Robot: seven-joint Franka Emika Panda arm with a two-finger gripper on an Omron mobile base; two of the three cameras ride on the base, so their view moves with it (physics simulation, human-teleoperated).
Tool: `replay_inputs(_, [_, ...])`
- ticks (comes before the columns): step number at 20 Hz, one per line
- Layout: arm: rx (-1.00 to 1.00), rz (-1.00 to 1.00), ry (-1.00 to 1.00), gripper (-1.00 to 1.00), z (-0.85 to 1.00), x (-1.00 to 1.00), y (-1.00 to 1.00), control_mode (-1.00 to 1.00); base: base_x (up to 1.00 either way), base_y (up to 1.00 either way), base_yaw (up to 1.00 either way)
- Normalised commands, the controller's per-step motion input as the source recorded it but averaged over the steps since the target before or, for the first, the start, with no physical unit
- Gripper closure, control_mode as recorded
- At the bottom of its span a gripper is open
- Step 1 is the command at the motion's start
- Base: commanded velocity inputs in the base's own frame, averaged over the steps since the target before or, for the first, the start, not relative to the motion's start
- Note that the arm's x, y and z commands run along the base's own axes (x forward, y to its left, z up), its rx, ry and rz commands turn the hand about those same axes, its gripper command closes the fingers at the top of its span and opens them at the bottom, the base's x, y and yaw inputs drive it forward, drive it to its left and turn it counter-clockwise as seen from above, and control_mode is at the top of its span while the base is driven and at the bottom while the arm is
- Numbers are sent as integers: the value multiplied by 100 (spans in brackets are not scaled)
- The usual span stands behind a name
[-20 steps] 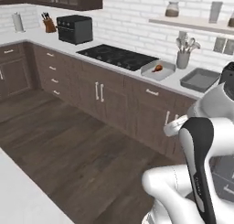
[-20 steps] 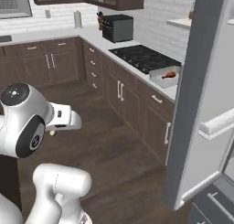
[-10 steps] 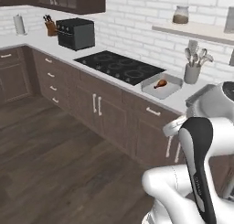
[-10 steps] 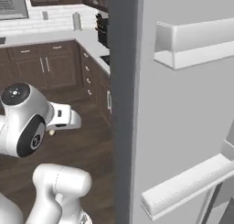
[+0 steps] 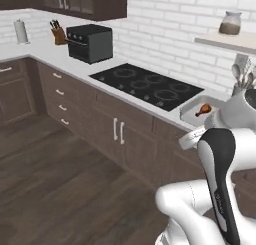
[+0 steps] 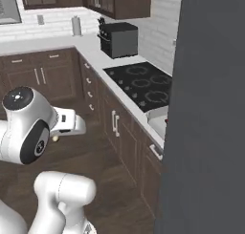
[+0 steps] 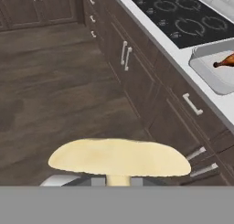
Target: Place one mushroom and one chicken drumstick in each tupperware on the nearby counter, to pack two identical lunches.
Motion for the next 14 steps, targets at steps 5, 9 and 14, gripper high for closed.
replay_inputs(5, [0, 0, 0, 100, 0, 0, 0, 100, 99, 10, -37])
replay_inputs(9, [0, 0, 0, 100, 0, 0, 0, 100, 81, 0, -58])
replay_inputs(14, [0, 0, 0, 100, 0, 0, 0, 100, 69, 0, -67])
